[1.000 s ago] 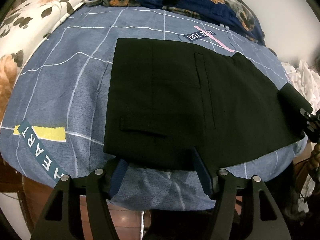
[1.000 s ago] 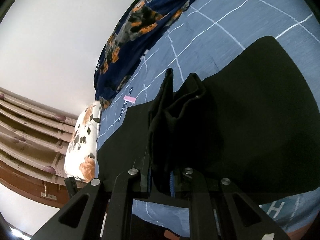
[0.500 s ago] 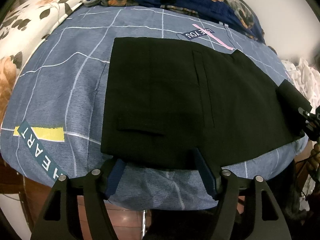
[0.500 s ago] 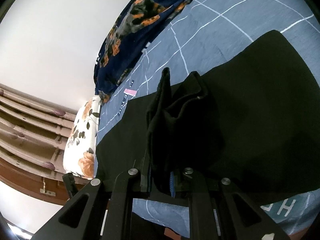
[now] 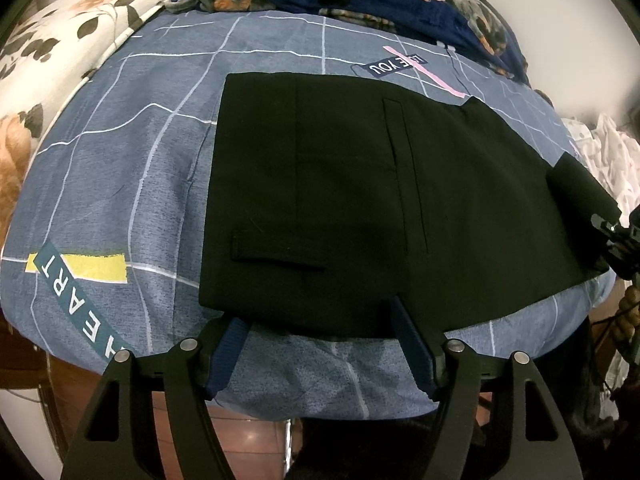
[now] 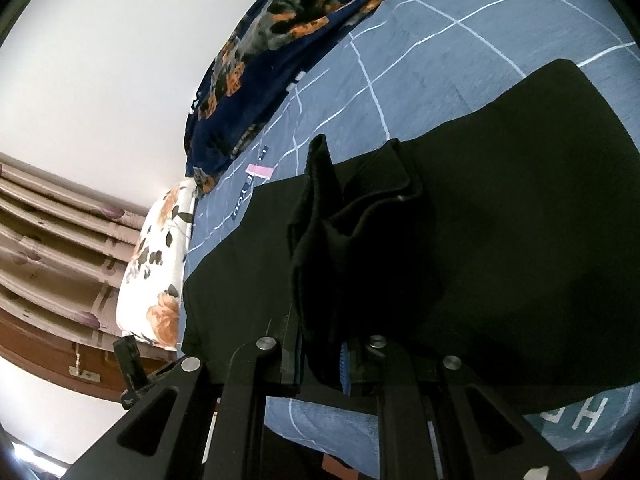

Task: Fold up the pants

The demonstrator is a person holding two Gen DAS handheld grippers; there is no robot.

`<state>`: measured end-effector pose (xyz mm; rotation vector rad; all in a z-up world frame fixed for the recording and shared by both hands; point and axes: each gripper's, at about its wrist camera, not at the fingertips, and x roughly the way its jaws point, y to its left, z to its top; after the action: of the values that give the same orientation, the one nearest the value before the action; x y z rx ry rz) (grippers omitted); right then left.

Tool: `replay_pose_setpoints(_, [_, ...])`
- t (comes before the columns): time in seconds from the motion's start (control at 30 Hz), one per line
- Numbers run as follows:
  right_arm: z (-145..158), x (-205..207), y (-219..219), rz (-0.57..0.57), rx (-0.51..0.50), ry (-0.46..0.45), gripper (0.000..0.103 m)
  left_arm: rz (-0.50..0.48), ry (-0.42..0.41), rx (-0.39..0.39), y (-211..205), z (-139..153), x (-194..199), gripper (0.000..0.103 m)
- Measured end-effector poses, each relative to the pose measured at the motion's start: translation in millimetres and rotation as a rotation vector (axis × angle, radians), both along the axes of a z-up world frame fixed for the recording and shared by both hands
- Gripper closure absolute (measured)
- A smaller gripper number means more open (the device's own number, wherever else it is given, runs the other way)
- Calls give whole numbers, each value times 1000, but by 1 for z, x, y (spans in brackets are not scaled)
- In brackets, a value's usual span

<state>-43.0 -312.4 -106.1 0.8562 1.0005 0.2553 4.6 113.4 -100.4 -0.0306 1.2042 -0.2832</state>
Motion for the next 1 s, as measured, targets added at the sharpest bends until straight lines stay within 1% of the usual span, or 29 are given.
replay_pose_setpoints(0.17, [0, 1, 3, 11, -23, 3, 88, 15, 7, -7, 2, 0, 1, 32])
replay_pose_setpoints(0.27, [-1, 1, 5, 16, -31, 7, 87, 49, -5, 28, 7, 3, 2, 31])
replay_pose_setpoints(0.33, [-3, 1, 7, 19, -35, 12, 86, 88, -29, 51, 15, 8, 4, 31])
replay_pose_setpoints(0.43, [-4, 1, 9, 28, -53, 14, 86, 161, -71, 7, 31, 19, 4, 31])
replay_pose_setpoints(0.53, [-4, 2, 12, 39, -65, 15, 85, 191, -109, -11, 37, 28, 3, 31])
replay_pose_setpoints(0.6, [-4, 2, 13, 48, -66, 17, 82, 190, -117, -19, 38, 30, 1, 30])
replay_pose_setpoints(0.7, [-5, 3, 18, 62, -67, 19, 77, 173, -102, -7, 33, 27, 2, 29])
replay_pose_setpoints(0.77, [-5, 4, 21, 73, -81, 21, 75, 161, -91, 2, 31, 24, 3, 29])
replay_pose_setpoints(0.9, [-4, 4, 25, 88, -93, 23, 69, 159, -83, 0, 31, 24, 7, 29])
replay_pose_setpoints(1.0, [-6, 4, 27, 93, -78, 32, 63, 163, -68, -6, 31, 21, 7, 29])
